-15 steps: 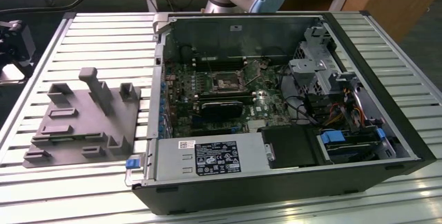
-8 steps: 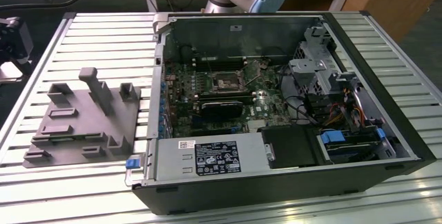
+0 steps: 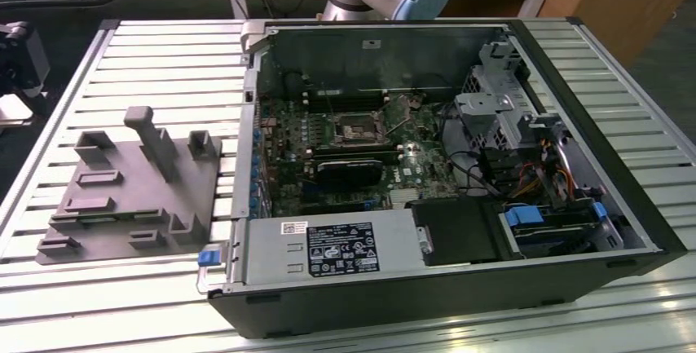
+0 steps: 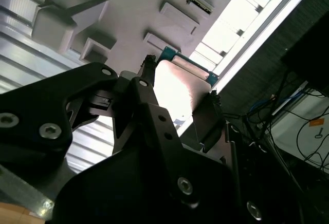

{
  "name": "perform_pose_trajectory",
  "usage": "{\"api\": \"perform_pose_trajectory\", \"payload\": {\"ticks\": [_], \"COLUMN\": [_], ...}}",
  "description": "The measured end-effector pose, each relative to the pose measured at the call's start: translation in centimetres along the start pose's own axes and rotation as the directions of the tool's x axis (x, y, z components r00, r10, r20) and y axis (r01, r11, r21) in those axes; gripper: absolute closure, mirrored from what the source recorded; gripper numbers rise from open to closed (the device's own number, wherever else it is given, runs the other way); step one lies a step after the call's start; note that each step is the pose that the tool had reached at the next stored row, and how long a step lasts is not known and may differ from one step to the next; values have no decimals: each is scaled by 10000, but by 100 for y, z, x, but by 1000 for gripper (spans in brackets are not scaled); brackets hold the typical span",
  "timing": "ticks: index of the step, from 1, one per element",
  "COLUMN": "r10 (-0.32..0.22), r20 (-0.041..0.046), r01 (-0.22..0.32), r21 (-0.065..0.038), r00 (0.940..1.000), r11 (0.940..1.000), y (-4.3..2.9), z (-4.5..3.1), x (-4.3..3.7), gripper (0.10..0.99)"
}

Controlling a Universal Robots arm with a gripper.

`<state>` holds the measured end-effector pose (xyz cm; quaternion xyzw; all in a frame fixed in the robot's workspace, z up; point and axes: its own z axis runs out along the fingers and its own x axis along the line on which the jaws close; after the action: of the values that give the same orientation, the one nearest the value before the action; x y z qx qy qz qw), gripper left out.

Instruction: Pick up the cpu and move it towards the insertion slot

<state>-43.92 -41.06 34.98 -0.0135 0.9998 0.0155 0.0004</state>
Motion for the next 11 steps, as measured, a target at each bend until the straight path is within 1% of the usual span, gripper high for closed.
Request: {"api": "perform_pose_trajectory", "payload": {"ticks": [11], "r10": [0], "r20": [0], "r01": [0], "r21": [0], "r00": [10000], "r11": [10000], "y": [1], "z": [-41], "x": [0], "gripper": [545]}}
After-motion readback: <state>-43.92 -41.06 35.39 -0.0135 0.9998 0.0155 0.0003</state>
